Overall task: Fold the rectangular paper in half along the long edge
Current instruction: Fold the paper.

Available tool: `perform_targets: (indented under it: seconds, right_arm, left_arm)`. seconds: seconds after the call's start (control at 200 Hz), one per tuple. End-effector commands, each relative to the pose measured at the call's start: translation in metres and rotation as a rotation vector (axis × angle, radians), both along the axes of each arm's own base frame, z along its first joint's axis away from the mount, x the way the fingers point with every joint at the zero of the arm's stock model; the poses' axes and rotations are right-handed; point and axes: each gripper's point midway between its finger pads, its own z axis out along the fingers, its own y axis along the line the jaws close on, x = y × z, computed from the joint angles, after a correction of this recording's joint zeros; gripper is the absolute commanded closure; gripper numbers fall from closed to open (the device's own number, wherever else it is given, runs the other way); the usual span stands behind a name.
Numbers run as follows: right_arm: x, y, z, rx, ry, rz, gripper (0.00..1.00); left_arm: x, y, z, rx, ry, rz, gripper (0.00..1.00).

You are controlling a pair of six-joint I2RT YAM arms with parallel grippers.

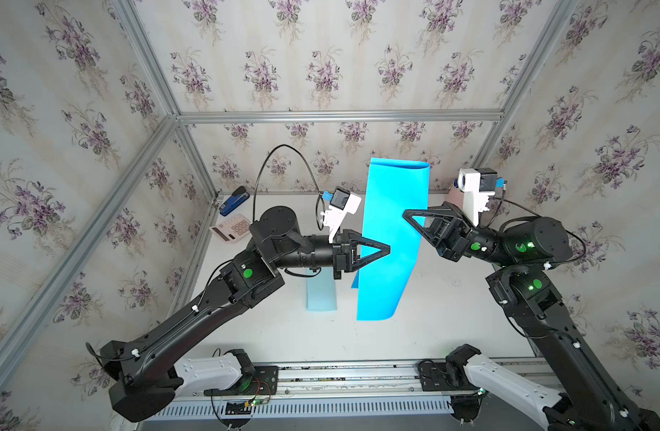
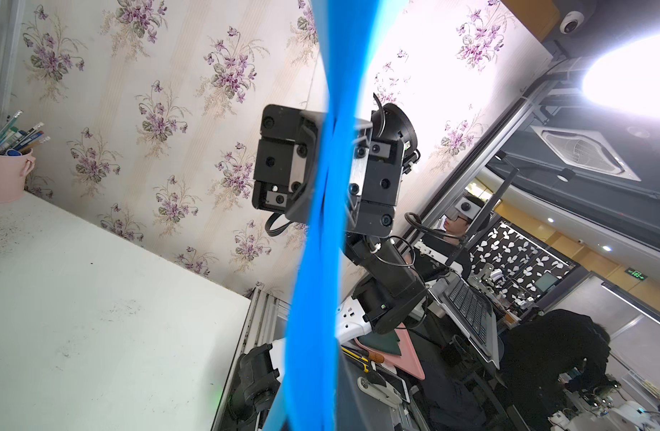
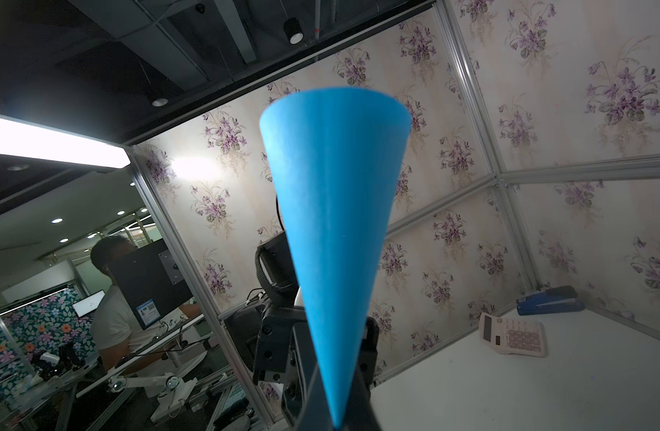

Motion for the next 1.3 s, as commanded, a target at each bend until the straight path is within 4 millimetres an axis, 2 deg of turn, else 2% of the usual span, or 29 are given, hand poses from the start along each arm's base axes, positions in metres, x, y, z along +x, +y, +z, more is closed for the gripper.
perform_targets:
  seconds: [0.0, 0.025, 0.065, 0.09, 0.16, 0.265, 0.275, 0.325, 0.38, 0.42, 0.48, 0.56, 0.575, 0.624, 0.684, 0.724, 0.804, 0.939, 0.984, 1.004, 1.099, 1.134, 1.224, 1.294]
  right_arm:
    - [-0.003, -0.003, 0.016, 0.028, -0.061, -0.017, 0.83]
    - [-0.001, -0.003, 0.016, 0.025, -0.060, -0.027, 0.76]
    - [0.001, -0.003, 0.018, 0.021, -0.062, -0.035, 0.76]
    - [0.001, -0.003, 0.019, 0.021, -0.065, -0.038, 0.79]
    - [0.003, -0.003, 0.021, 0.023, -0.075, -0.043, 1.00]
    - [0.004, -0.002, 0.025, 0.027, -0.085, -0.037, 1.00]
    - [0.004, -0.002, 0.025, 0.026, -0.084, -0.037, 0.99]
    - [0.008, -0.001, 0.026, 0.021, -0.077, -0.046, 0.79]
    - [0.013, -0.002, 0.026, 0.014, -0.069, -0.062, 0.76]
    - [0.013, -0.001, 0.027, 0.013, -0.078, -0.054, 0.82]
    - [0.015, -0.003, 0.028, 0.021, -0.085, -0.052, 0.99]
    - [0.014, -0.007, 0.032, 0.034, -0.097, -0.046, 1.00]
    - [0.015, -0.008, 0.033, 0.036, -0.095, -0.049, 0.98]
    - [0.018, -0.010, 0.036, 0.036, -0.093, -0.052, 0.81]
    - [0.024, -0.014, 0.037, 0.037, -0.081, -0.067, 0.78]
    - [0.025, -0.017, 0.038, 0.040, -0.083, -0.068, 0.81]
    - [0.026, -0.022, 0.039, 0.058, -0.088, -0.052, 1.00]
    - [0.024, -0.026, 0.044, 0.088, -0.102, -0.021, 1.00]
    - [0.024, -0.026, 0.045, 0.087, -0.100, -0.015, 0.85]
    - [0.025, -0.026, 0.046, 0.087, -0.097, -0.020, 0.81]
    - [0.026, -0.026, 0.047, 0.089, -0.100, -0.022, 0.79]
    - [0.026, -0.026, 0.047, 0.089, -0.102, -0.020, 0.83]
    - [0.024, -0.027, 0.050, 0.098, -0.111, -0.013, 1.00]
    - [0.022, -0.028, 0.052, 0.104, -0.122, -0.013, 1.00]
  left_arm:
    - [-0.004, 0.002, 0.006, -0.019, -0.022, -0.010, 1.00]
    - [-0.003, 0.002, 0.005, -0.017, -0.020, -0.010, 1.00]
    - [-0.004, 0.002, 0.005, -0.017, -0.020, -0.014, 1.00]
    - [-0.004, 0.002, 0.005, -0.016, -0.020, -0.015, 1.00]
    - [-0.004, 0.001, 0.004, -0.014, -0.017, -0.016, 1.00]
    - [-0.004, 0.001, 0.002, -0.012, -0.012, -0.017, 1.00]
    - [-0.004, 0.001, 0.002, -0.012, -0.012, -0.018, 1.00]
    - [-0.004, 0.001, 0.001, -0.010, -0.010, -0.018, 1.00]
    - [-0.004, 0.001, 0.000, -0.009, -0.009, -0.019, 1.00]
    - [-0.004, 0.001, -0.001, -0.006, -0.006, -0.020, 1.00]
    - [-0.005, 0.001, -0.001, -0.006, -0.007, -0.021, 1.00]
    - [-0.004, 0.002, -0.002, -0.005, -0.007, -0.017, 1.00]
    - [-0.004, 0.002, -0.002, -0.004, -0.007, -0.016, 1.00]
    - [-0.004, 0.002, -0.003, -0.003, -0.005, -0.016, 1.00]
    - [-0.005, 0.003, -0.003, -0.002, -0.006, -0.015, 1.00]
    - [-0.005, 0.003, -0.004, 0.001, -0.004, -0.014, 1.00]
    - [-0.005, 0.003, -0.004, 0.001, -0.006, -0.013, 1.00]
    - [-0.004, 0.003, -0.005, 0.002, -0.003, -0.013, 1.00]
    - [-0.004, 0.002, -0.005, 0.003, -0.001, -0.013, 1.00]
    - [-0.003, 0.002, -0.005, 0.002, -0.002, -0.010, 1.00]
    - [-0.003, 0.001, -0.007, 0.005, 0.001, -0.013, 1.00]
    - [-0.002, 0.000, -0.007, 0.007, 0.002, -0.014, 1.00]
    - [-0.002, 0.000, -0.008, 0.008, 0.003, -0.014, 1.00]
    - [-0.001, -0.001, -0.010, 0.011, 0.006, -0.015, 1.00]
